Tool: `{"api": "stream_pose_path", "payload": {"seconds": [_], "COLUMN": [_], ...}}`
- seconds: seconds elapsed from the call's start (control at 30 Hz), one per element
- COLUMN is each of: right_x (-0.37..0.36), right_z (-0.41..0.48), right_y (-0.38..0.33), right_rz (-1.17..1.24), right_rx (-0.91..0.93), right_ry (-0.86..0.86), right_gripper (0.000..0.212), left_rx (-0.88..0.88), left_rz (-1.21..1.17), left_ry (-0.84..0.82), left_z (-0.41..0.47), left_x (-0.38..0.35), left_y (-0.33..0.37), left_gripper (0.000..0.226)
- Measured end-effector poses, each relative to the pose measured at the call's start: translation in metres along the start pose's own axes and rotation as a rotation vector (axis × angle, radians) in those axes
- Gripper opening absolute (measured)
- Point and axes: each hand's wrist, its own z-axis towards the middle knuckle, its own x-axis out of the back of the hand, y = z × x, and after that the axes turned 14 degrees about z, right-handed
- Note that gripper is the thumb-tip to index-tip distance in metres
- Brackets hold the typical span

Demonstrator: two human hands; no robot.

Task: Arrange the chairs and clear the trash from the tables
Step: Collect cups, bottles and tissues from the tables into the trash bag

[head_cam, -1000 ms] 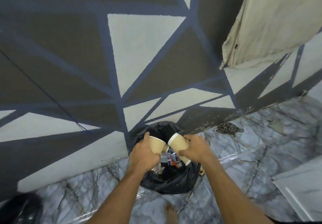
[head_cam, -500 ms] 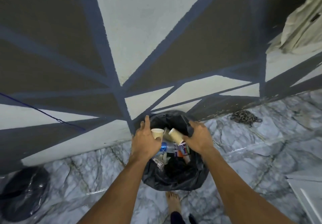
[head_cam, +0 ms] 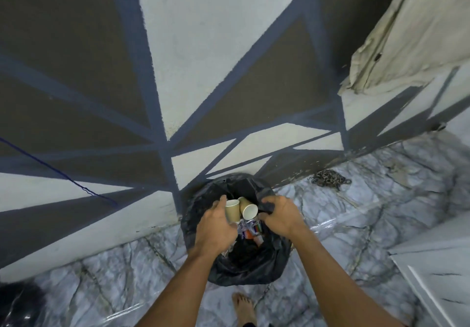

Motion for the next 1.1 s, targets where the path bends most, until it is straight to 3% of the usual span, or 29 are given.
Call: {"api": "stream_pose_path", "payload": {"seconds": [0.33,0.6,0.77,0.9,1.07,1.1], "right_x": [0.066,0.130,0.148,0.129,0.077,0.065], "right_z": [-0.169,-0.340,-0.461,-0.567,-0.693,-0.715], "right_y": [-0.007,0.058,0.127,0.193,0.285,0.306], "right_rz": [0.026,0.123,0.219,0.325,0.451,0.487], "right_rx": [0.098,0.013,-0.142,-0.305,-0.479,-0.525], "right_ry": [0.305,0.698,0.958,1.111,1.302,1.323], "right_gripper": [0.039,0.039,0.036,0.039,0.030,0.030], "left_rx": [-0.399,-0.838,-1.150,-1.331,-1.557,-1.582], "left_rz": [-0.064,-0.028,0.020,0.099,0.236,0.268], "left_ry": [0.125,0.110,0.012,-0.145,-0.416,-0.452], "left_z": [-0.121,-0.234,-0.331,-0.421,-0.543,-0.566], "left_x": [0.024,0.003,-0.049,-0.114,-0.210,-0.232], "left_y": [0.075,0.189,0.267,0.303,0.329,0.332], "left_gripper": [0.067,0.064,0.047,0.058,0.026,0.028]}}
